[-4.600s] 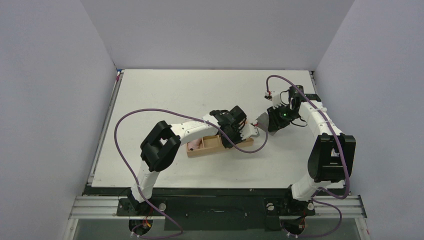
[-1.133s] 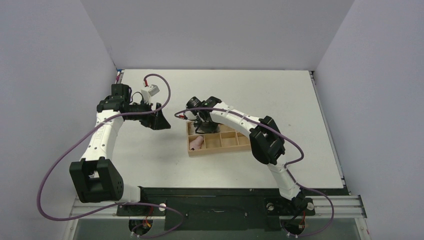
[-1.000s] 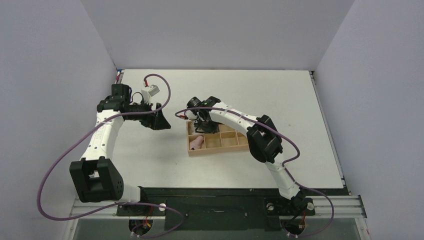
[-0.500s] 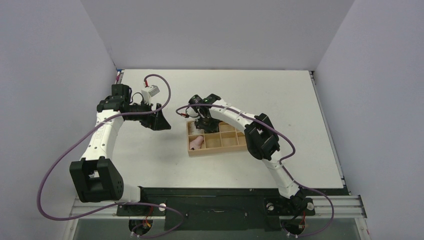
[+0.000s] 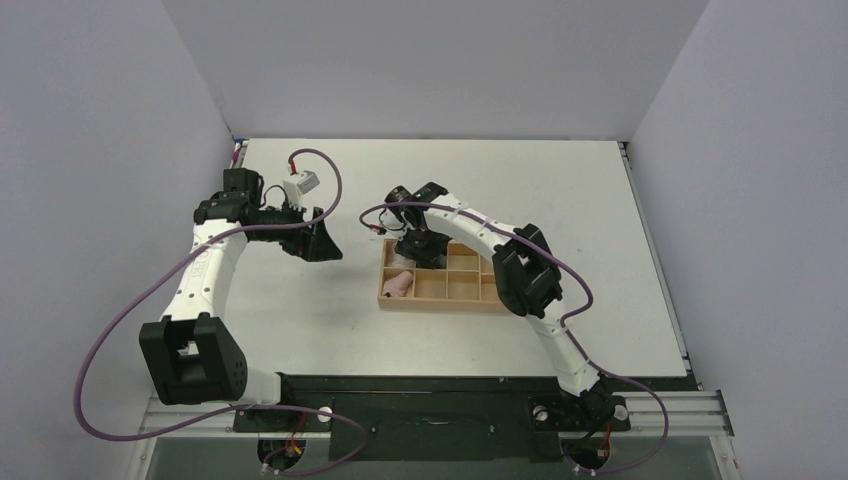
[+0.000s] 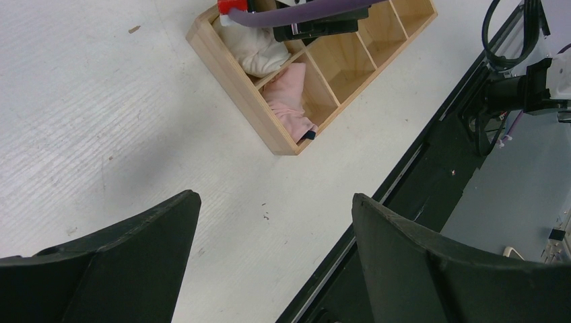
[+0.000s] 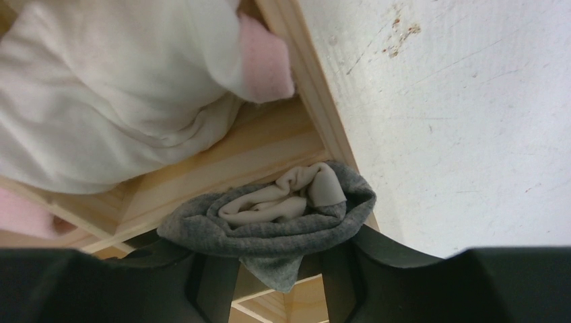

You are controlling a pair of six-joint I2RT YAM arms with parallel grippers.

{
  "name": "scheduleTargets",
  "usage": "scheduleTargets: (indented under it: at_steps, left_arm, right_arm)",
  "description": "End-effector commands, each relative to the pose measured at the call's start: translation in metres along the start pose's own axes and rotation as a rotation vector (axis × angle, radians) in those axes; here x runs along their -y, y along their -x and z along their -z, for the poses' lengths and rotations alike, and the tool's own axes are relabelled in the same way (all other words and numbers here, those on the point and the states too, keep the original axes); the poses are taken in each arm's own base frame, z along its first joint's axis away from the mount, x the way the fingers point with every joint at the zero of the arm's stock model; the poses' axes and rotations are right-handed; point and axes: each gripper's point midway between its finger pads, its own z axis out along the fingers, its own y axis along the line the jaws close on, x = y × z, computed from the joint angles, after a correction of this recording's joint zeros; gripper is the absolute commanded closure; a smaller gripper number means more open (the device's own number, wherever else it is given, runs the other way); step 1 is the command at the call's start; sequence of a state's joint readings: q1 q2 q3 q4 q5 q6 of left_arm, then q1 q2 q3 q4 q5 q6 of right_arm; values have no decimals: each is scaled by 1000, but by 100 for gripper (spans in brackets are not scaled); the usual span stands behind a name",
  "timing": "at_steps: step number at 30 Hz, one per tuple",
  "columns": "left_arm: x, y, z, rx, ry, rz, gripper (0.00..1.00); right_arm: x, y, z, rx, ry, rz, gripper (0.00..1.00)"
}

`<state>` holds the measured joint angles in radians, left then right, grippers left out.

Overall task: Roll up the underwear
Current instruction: Place the underwear in the storage box.

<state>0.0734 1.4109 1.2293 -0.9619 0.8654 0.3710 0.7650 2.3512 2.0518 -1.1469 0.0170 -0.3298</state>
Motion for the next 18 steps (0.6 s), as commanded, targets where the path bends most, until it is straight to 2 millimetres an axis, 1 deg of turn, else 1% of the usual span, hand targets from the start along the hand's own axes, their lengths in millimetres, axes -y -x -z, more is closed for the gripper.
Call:
scheduleTargets:
  at_steps: [1,3,4,10,18]
  left_arm:
    - [5,8,3,25,-26,-28,18]
    - [4,8,3,25,-26,-26,18]
    - [4,8,3,24,-26,-26,18]
    - [4,8,3,24,-25,-26,17]
    - [3,8,3,24,-23,-22,17]
  right_arm:
    - [-1,-27,-2,-92,42,-49,54]
    - [2,-25,5,-77,36,-50,54]
    - [0,-24,9,-61,58,-50,54]
    - [5,-24,28,-18,86,-62,53]
    - [13,-19,49,47,99,-83,52]
